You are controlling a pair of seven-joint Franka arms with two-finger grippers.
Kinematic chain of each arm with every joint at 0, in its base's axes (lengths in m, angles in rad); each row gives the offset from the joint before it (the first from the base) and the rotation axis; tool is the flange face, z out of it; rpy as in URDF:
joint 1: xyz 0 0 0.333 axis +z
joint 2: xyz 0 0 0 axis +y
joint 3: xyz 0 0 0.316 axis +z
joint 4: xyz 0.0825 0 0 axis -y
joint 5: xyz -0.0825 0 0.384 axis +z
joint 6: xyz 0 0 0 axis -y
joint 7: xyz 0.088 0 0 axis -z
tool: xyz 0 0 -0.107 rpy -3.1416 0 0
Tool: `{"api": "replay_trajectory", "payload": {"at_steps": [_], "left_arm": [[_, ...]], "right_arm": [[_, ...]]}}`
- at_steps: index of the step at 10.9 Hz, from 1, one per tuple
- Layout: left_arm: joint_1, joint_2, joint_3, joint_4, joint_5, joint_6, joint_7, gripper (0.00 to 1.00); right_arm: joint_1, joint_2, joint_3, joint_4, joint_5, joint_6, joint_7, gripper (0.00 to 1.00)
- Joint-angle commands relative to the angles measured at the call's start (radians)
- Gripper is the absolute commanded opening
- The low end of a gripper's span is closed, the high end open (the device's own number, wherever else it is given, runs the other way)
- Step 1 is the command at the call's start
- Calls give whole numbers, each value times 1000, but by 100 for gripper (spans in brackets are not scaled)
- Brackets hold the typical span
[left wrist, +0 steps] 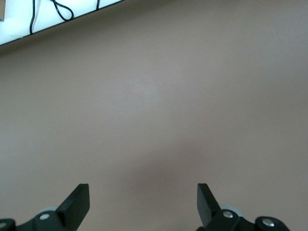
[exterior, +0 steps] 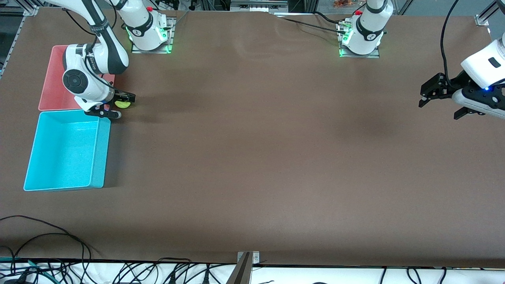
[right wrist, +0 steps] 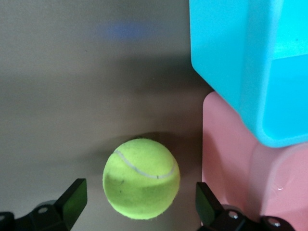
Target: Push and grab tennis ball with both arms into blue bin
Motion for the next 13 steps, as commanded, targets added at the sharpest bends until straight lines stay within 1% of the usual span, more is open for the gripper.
{"api": "replay_trajectory", "payload": {"at_steps": [1, 2, 3, 5, 7, 11, 13], "left_arm": [[88, 10, -79, 18, 22, -29, -9, 98], [123, 10, -136, 18, 68, -31, -9, 98], [140, 10, -178, 19, 95, -31, -28, 97], [151, 9, -205, 19, 92, -45, -32, 97], [160, 9, -219, 21, 81, -45, -27, 99], [160, 10, -222, 36, 78, -45, -26, 99], [162, 12, -213, 36, 34, -43, -23, 100]], "right_arm": [[5, 71, -4, 6, -17, 88, 2, 100], [10, 65, -1, 6, -17, 87, 9, 100], [11, 63, 0, 11, -17, 71, 10, 100], [13, 63, 3, 20, -17, 54, 18, 100], [13, 60, 40, 31, -17, 31, 45, 100], [13, 51, 60, 69, -19, -48, 53, 100], [13, 46, 60, 74, -20, -70, 50, 100]]}}
